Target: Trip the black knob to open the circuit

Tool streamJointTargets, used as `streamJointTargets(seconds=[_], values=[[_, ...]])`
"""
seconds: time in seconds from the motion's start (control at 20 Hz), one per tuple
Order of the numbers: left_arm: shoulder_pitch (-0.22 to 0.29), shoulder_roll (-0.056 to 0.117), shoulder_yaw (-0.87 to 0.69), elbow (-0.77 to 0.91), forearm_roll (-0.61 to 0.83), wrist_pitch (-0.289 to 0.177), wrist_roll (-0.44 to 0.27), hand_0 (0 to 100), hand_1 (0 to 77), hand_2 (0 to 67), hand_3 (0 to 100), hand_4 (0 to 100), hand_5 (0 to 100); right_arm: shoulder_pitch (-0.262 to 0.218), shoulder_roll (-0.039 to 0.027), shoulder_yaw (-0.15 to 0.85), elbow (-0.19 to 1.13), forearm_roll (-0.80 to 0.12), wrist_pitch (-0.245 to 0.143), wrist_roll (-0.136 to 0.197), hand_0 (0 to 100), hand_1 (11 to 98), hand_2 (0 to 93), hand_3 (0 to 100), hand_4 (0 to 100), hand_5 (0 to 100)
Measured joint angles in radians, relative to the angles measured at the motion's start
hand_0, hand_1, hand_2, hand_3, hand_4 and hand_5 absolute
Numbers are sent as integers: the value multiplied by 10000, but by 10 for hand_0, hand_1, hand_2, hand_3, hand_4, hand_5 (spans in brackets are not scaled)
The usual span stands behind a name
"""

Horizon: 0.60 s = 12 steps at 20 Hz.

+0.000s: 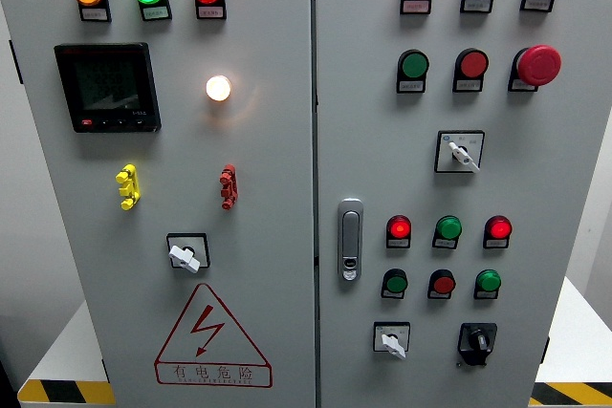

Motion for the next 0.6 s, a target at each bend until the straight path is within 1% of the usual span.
streamJointTargets(seconds=[0.05,0.1,0.25,0.35,0.4,0.45,0.5,0.55,0.6], values=[[0,0,0,0,0,0,0,0,0,195,262,98,86,2,-1,540,196,-689,150,2,698,333,8,76,1,114],[0,0,0,0,0,0,0,0,0,195,262,98,86,4,2,879,439,-1139,275,15,697,333,8,76,0,114],[0,2,0,0,0,0,0,0,0,195,262,98,86,3,1,1838,1469,-1735,434,37,694,335,7,78,0,114],[0,2,0,0,0,0,1,0,0,195,262,98,86,11,-29,2386,2111,-2232,476,50,693,336,6,82,0,115],[0,2,0,0,0,0,0,0,0,195,262,98,86,22,-55,2448,2319,-2431,487,54,693,336,6,83,0,115],[-1,2,0,0,0,0,0,0,0,195,262,98,86,49,-120,2424,2498,-2529,492,67,693,336,6,83,0,115],[0,2,0,0,0,0,0,0,0,195,262,98,86,71,-249,2376,2619,-2565,496,78,693,336,6,84,0,116],[0,-2,0,0,0,0,1,0,0,195,262,98,86,95,-404,2327,2673,-2566,496,92,693,336,6,85,0,116],[0,-2,0,0,0,0,1,0,0,195,262,98,86,109,-496,2315,2685,-2566,496,111,694,335,6,86,0,116]])
